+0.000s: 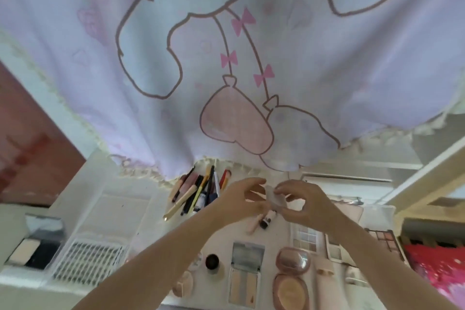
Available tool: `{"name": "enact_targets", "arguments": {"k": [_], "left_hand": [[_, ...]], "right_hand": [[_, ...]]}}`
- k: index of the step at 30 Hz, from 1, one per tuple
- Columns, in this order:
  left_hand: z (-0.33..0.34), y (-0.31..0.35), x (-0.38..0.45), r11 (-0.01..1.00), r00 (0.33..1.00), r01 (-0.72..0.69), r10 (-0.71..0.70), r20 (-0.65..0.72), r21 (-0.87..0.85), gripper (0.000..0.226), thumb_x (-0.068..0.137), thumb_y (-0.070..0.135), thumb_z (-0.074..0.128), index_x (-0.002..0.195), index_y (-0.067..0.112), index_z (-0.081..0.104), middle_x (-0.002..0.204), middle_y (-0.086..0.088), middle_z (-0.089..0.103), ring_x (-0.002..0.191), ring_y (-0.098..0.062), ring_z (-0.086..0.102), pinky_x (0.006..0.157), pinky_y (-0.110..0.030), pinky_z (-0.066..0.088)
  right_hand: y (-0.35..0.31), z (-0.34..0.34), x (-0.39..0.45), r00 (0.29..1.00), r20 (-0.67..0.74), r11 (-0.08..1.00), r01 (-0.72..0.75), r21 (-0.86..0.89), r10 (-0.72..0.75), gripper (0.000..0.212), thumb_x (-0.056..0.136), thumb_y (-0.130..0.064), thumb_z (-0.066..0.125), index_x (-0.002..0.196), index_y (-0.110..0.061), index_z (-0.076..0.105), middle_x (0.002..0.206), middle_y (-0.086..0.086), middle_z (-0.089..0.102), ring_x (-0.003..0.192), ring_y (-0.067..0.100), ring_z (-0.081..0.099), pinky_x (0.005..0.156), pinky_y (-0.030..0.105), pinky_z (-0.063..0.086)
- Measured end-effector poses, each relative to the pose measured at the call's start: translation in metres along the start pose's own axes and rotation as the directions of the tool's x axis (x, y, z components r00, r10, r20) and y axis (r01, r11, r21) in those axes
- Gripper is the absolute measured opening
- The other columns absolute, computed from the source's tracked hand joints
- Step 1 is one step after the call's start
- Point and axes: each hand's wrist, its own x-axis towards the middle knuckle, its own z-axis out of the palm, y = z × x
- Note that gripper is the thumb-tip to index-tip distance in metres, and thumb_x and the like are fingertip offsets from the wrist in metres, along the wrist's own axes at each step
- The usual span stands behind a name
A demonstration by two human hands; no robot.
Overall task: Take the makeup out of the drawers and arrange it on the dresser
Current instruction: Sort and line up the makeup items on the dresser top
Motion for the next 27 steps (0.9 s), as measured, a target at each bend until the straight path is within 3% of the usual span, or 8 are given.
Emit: {"name": "enact_targets", "arguments": {"k": [4,8,12,16,19,23,25,27], "left_hand": [[-0.025,0.008,-0.012,0.983,0.987,-0.156,0.159,0.025,-0.093,0.04,0.08,0.005,0.068,0.114,0.02,0.053,0.094,0.016,0.058,0.074,0.017,0.059,0.071,-0.007,0.051],[-0.043,0.011,-0.021,0.949,0.98,-0.193,0.197,-0.007,-0.25,0.036,0.076,-0.003,0.069,0.092,0.027,0.057,0.088,0.01,0.064,0.071,0.009,0.064,0.069,-0.012,0.052],[-0.056,0.015,-0.024,0.92,0.973,-0.212,0.23,0.017,-0.329,0.035,0.079,-0.007,0.064,0.09,0.026,0.062,0.083,0.012,0.07,0.075,0.005,0.067,0.067,-0.011,0.051],[-0.062,0.018,-0.023,0.901,0.962,-0.237,0.269,0.039,-0.364,0.033,0.081,-0.007,0.062,0.09,0.025,0.067,0.083,0.013,0.074,0.083,-0.002,0.068,0.072,-0.013,0.051],[-0.064,0.02,-0.023,0.885,0.951,-0.253,0.301,0.066,-0.39,0.028,0.083,-0.001,0.062,0.094,0.024,0.068,0.09,0.009,0.074,0.087,-0.006,0.068,0.075,-0.015,0.052],[-0.069,0.025,-0.021,0.76,0.966,-0.126,0.24,0.094,-0.638,0.024,0.094,0.002,0.041,0.1,0.005,0.064,0.091,-0.005,0.073,0.083,-0.014,0.069,0.07,-0.018,0.056],[-0.07,0.025,-0.021,0.727,0.968,-0.095,0.228,0.108,-0.68,0.027,0.094,0.0,0.037,0.1,0.002,0.063,0.087,-0.004,0.074,0.078,-0.013,0.071,0.067,-0.019,0.056],[-0.067,0.025,-0.023,0.713,0.97,-0.075,0.214,0.115,-0.697,0.024,0.093,-0.001,0.04,0.104,-0.002,0.062,0.091,-0.008,0.073,0.079,-0.015,0.071,0.068,-0.02,0.057]], "right_hand": [[-0.032,0.011,0.007,0.995,-0.099,0.999,0.033,0.003,-0.033,0.039,0.062,-0.038,0.069,0.091,-0.012,0.073,0.091,-0.024,0.057,0.081,-0.014,0.058,0.067,0.01,0.052],[-0.056,0.015,0.008,0.981,-0.185,0.99,-0.035,0.14,0.06,0.03,0.061,-0.029,0.077,0.087,-0.037,0.065,0.1,-0.018,0.06,0.088,-0.009,0.061,0.077,0.009,0.051],[-0.068,0.014,0.007,0.967,-0.235,0.974,-0.043,0.224,0.097,0.031,0.067,-0.005,0.077,0.076,-0.034,0.074,0.09,-0.017,0.068,0.083,-0.006,0.065,0.076,0.007,0.05],[-0.073,0.009,0.006,0.95,-0.274,0.94,-0.05,0.337,0.149,0.058,0.072,0.011,0.068,0.072,-0.046,0.071,0.093,-0.03,0.067,0.083,-0.002,0.067,0.076,0.01,0.051],[-0.082,0.007,0.007,0.951,-0.285,0.942,-0.017,0.334,0.118,0.049,0.068,0.002,0.075,0.072,-0.047,0.07,0.094,-0.03,0.067,0.08,-0.002,0.067,0.075,0.01,0.051],[-0.091,0.005,0.009,0.963,-0.267,0.958,0.037,0.283,0.042,0.026,0.055,-0.041,0.075,0.078,-0.05,0.068,0.097,-0.031,0.064,0.079,0.001,0.065,0.075,0.01,0.051],[-0.091,0.006,0.012,0.948,-0.316,0.981,0.025,0.19,0.037,0.016,0.061,-0.04,0.063,0.074,-0.046,0.068,0.093,-0.037,0.062,0.08,-0.004,0.064,0.074,0.007,0.049],[-0.093,0.009,0.015,0.934,-0.358,0.999,0.014,0.034,-0.001,0.021,0.067,-0.039,0.052,0.083,-0.036,0.065,0.092,-0.045,0.057,0.084,-0.014,0.059,0.073,0.001,0.045]]}}
